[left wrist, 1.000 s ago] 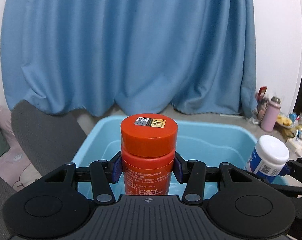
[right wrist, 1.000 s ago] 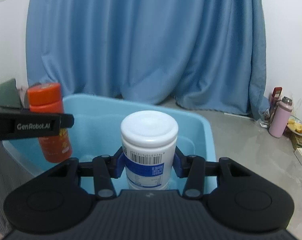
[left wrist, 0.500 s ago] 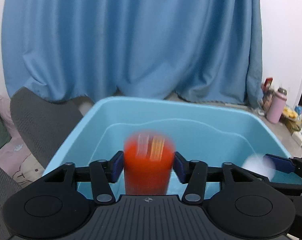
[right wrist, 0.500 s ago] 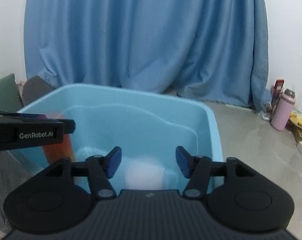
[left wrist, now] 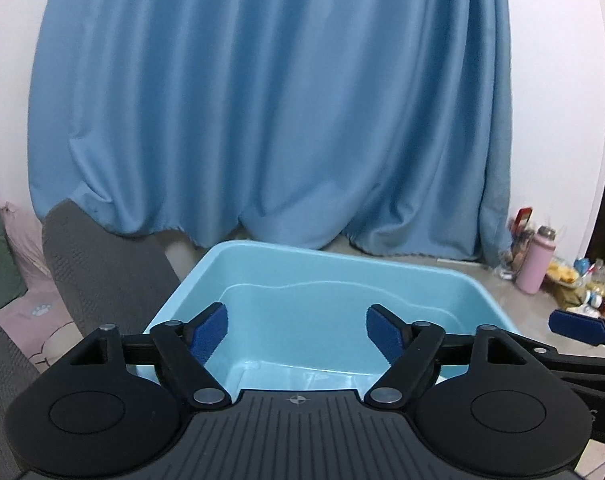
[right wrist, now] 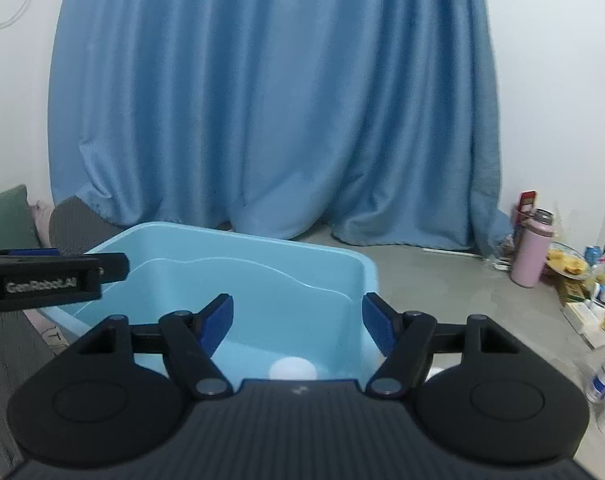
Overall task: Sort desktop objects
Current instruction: 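Withdraw both grippers from the bin and move the right gripper toward the small white jar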
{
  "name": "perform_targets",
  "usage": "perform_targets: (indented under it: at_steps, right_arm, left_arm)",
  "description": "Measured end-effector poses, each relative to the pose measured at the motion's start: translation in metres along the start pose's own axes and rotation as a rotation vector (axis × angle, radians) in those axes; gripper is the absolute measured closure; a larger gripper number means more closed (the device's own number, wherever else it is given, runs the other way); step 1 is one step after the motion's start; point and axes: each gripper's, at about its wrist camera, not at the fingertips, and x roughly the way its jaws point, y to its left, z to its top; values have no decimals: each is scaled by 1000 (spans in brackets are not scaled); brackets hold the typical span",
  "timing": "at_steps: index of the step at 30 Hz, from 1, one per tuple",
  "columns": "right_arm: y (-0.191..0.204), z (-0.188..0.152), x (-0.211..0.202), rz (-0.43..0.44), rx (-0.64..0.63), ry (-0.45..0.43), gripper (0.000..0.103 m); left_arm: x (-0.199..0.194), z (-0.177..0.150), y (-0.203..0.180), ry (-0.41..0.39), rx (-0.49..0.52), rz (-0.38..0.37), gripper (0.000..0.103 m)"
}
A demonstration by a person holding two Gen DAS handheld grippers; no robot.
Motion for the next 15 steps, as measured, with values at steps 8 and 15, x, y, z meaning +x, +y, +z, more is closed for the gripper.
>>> perform_targets:
  at_steps: [8, 15]
  right_arm:
    - [-24, -21, -52, -52, 53, -3, 25]
    - [-52, -57, -84, -130, 109, -2, 11]
  left_arm:
    - [-62, -20, -19, -68, 21, -9, 16]
    - [-105, -59, -27, -85, -24, -33, 9]
